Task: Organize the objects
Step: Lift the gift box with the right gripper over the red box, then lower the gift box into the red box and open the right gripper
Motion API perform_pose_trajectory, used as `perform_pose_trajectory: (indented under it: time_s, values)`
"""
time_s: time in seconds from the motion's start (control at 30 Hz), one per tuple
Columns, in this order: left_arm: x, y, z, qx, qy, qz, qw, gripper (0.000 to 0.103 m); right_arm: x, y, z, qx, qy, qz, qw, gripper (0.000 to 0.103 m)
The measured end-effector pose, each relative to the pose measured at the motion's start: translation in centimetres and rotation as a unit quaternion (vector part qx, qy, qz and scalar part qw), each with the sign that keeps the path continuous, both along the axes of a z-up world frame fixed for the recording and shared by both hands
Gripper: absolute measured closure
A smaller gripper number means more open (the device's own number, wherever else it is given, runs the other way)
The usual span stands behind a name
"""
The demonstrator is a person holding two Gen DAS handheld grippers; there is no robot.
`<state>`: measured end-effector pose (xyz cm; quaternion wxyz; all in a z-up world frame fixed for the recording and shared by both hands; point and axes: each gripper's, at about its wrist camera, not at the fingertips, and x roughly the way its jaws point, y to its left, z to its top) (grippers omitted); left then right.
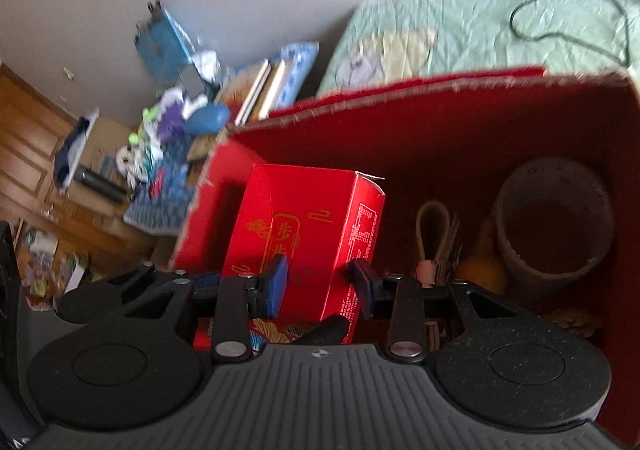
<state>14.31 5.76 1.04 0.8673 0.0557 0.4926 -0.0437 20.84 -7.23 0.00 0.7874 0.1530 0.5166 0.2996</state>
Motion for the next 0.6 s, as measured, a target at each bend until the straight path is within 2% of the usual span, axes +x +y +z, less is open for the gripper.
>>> perform_pose_trajectory:
  time_s: [0.33, 0.6]
  values:
    - [1.1, 0.2, -2.7, 0.008, 0.042, 0.020, 0.9989, 0.024, 1.4, 0.4, -1.4, -0.009, 0.033, 0.009, 0.999, 0.062]
    - [1.3, 0.2, -2.6, 0.004, 0.042, 0.023, 0.9988, 0.022, 1.5, -0.5, -1.5, 0.011, 0.044, -0.016, 0.999, 0.063]
